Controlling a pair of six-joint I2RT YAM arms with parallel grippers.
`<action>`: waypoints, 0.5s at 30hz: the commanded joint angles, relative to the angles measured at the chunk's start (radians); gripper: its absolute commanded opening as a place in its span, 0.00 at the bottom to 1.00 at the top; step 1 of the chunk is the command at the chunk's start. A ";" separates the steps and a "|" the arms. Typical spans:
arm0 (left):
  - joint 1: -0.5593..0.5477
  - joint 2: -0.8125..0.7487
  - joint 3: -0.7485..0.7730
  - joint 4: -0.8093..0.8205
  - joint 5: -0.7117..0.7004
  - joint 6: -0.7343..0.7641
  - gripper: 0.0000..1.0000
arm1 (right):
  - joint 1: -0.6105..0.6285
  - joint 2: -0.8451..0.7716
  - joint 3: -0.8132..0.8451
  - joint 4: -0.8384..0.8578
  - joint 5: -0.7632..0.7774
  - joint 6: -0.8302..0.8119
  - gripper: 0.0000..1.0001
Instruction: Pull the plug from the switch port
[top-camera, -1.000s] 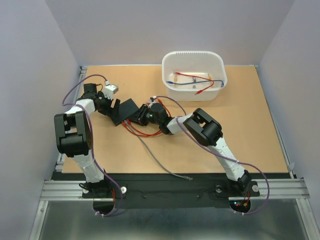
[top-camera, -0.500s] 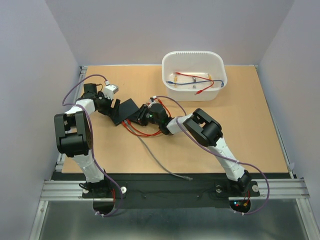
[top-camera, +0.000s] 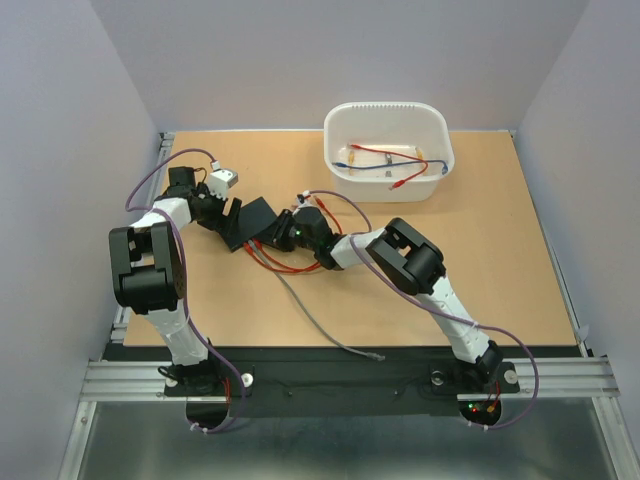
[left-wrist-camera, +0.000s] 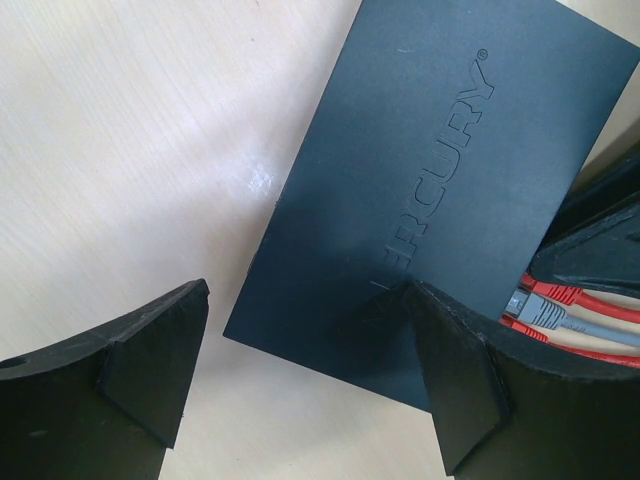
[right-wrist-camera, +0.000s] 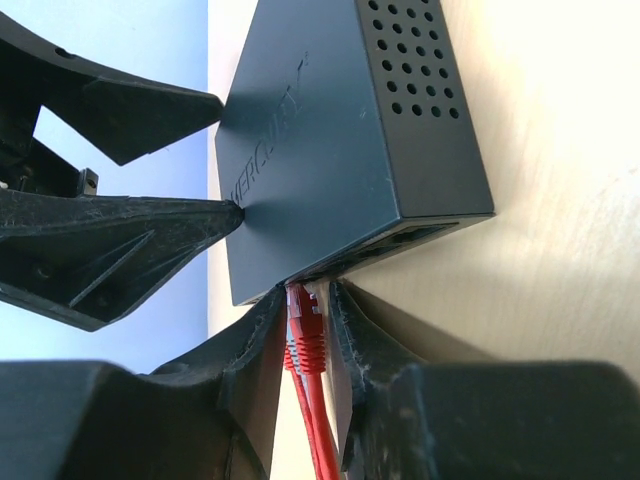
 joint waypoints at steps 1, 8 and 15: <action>-0.007 -0.018 -0.018 -0.022 0.017 0.002 0.92 | 0.034 0.070 -0.004 -0.164 0.090 -0.076 0.30; -0.007 -0.017 -0.021 -0.023 0.020 0.002 0.92 | 0.036 0.108 0.046 -0.181 0.064 -0.047 0.30; -0.010 -0.012 -0.025 -0.022 0.026 0.005 0.92 | 0.036 0.102 0.043 -0.204 0.087 -0.047 0.00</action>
